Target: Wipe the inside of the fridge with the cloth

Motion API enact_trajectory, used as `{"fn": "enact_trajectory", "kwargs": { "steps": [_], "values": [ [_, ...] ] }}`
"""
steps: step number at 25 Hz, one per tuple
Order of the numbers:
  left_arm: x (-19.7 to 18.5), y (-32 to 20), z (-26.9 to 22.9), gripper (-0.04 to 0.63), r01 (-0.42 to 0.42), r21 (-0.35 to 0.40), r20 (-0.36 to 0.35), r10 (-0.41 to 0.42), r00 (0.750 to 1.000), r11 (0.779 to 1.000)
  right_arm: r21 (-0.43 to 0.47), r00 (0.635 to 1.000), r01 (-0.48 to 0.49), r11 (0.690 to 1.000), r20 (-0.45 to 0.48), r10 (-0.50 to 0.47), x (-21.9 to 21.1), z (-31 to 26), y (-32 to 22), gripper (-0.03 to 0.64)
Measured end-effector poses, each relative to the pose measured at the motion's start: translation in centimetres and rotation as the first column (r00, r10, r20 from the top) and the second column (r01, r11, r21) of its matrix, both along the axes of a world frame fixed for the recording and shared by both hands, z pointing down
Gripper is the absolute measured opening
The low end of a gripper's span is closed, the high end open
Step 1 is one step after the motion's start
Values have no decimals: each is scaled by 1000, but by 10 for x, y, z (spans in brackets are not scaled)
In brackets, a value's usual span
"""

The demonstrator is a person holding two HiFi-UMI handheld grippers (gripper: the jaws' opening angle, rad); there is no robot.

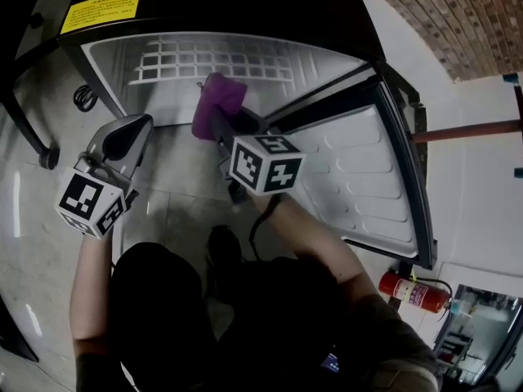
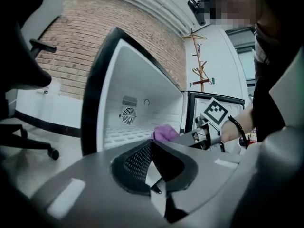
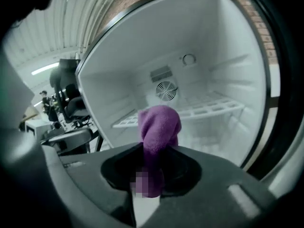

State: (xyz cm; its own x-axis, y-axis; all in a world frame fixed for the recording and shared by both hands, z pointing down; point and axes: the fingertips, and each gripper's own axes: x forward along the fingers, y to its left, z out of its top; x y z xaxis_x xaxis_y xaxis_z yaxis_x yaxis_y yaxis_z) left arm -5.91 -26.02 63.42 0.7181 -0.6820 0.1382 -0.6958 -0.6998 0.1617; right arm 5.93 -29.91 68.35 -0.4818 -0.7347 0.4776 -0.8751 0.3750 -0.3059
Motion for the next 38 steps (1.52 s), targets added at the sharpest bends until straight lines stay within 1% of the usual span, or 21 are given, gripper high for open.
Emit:
{"fn": "enact_trajectory", "kwargs": {
  "steps": [2, 4, 6, 9, 11, 14, 16, 18, 20, 23, 26, 28, 30, 32, 34, 35, 36, 38],
  "values": [
    [-17, 3, 13, 17, 42, -21, -5, -42, 999, 999, -36, 994, 106, 994, 4, -106, -29, 26, 16, 84],
    [-30, 5, 29, 17, 67, -29, 10, -66, 998, 997, -71, 983, 183, 981, 37, -181, -54, 48, 26, 84],
    [-42, 3, 42, 17, 85, -12, 41, -84, 996, 996, -87, 972, 224, 971, 96, -216, -74, 64, 24, 84],
    [-67, -4, 52, 17, 126, 17, 82, -127, 989, 992, -81, 952, 250, 965, 202, -230, -96, 75, 4, 84],
    [-85, -7, 54, 17, 146, 16, 97, -147, 984, 989, -47, 940, 268, 962, 230, -250, -109, 78, -14, 84],
    [-108, -7, 55, 17, 198, 7, 115, -197, 974, 980, 71, 934, 301, 951, 181, -309, -131, 77, -38, 84],
    [-115, -8, 57, 17, 238, -17, 121, -234, 965, 971, 126, 932, 304, 944, 163, -322, -141, 75, -51, 84],
    [-117, -7, 64, 17, 242, -32, 128, -236, 963, 970, 149, 935, 284, 947, 175, -308, -146, 75, -63, 84],
    [-119, -6, 72, 17, 234, -32, 126, -228, 965, 972, 157, 934, 285, 946, 174, -311, -155, 78, -72, 84],
    [-120, -8, 84, 17, 223, -20, 112, -220, 969, 975, 155, 937, 296, 942, 143, -318, -168, 87, -79, 84],
    [-111, -9, 94, 17, 193, -48, 93, -188, 978, 980, 133, 950, 274, 952, 113, -290, -170, 99, -88, 84],
    [-106, -10, 101, 17, 177, -64, 91, -171, 981, 982, 110, 958, 269, 957, 74, -278, -169, 111, -94, 84],
    [-104, -12, 108, 17, 179, -76, 107, -171, 980, 981, 79, 962, 271, 959, 14, -272, -169, 125, -97, 84],
    [-105, -11, 115, 17, 185, -93, 121, -173, 978, 978, 28, 957, 277, 960, -94, -273, -168, 145, -99, 84],
    [-105, -9, 121, 17, 183, -113, 127, -169, 977, 977, -8, 934, 289, 957, -216, -284, -166, 160, -102, 84],
    [-105, -8, 123, 17, 180, -120, 129, -164, 978, 976, -13, 924, 295, 955, -251, -289, -166, 162, -104, 84],
    [-104, -8, 124, 17, 175, -126, 130, -159, 979, 976, -15, 919, 296, 955, -267, -290, -166, 161, -105, 84],
    [-100, -8, 124, 17, 161, -129, 130, -144, 981, 978, -19, 920, 289, 957, -269, -284, -165, 156, -104, 84]
  ]
}}
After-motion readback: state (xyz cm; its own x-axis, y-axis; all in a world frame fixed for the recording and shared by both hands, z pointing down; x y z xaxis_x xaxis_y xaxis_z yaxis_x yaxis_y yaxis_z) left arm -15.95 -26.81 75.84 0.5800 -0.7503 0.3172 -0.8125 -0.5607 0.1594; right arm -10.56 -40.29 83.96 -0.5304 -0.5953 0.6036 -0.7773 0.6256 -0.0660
